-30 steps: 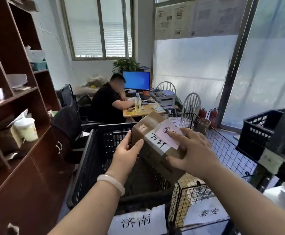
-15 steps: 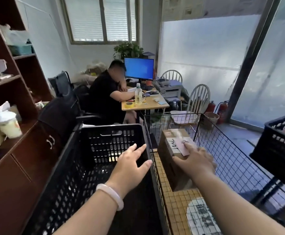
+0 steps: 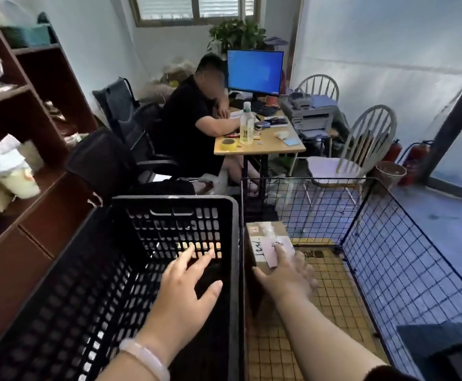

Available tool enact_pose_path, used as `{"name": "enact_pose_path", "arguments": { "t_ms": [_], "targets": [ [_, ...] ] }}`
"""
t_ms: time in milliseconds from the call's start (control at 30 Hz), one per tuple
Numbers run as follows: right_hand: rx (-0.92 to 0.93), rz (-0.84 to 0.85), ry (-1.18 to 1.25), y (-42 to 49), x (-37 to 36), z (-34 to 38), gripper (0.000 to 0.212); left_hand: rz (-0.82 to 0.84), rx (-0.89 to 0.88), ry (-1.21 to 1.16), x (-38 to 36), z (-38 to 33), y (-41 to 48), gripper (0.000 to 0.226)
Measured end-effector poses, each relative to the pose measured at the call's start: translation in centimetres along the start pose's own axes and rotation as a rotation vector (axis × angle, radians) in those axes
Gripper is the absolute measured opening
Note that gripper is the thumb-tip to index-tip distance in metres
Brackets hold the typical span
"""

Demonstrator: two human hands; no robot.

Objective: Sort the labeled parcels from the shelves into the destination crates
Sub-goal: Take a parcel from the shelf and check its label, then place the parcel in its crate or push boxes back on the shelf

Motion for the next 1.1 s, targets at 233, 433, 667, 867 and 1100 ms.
{"name": "enact_pose_path", "arguments": {
  "t_ms": [233,433,667,867,1100],
  "targets": [
    [0.055,0.233,-0.062,0.6,-4.6,-0.2,0.086,0.024,0.042,-0.006,-0.7,1.1,0.7,0.057],
    [0.199,0.193,-0.158,-1.2,-1.7,-0.4,0.094,0.036,-0.068,0.028,0.1,-0.5,0.6,0.061],
    [0.338,-0.028,-0.186,-10.6,5.8,1.5,0.087,0.019,-0.317,0.128,1.8,-3.7,-2.2,0.068],
    [0.323,-0.338,-0.163,-24.2,11.2,-0.2,0.089,-0.056,-0.588,0.188,4.2,-6.7,-7.0,0.073],
    [0.042,-0.568,-0.237,-41.9,12.6,-7.8,0.095,0.013,-0.987,0.161,2.7,-13.4,-18.9,0.078]
  ]
}}
Point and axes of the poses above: each hand's wrist, its own y-axis towards the middle knuckle, its own x-axis out of the back of the hand, z = x × y, the point moved 5 cm from there along y, towards the middle knuckle, and after that the axes turned 15 degrees about y, right-handed, at the moved point
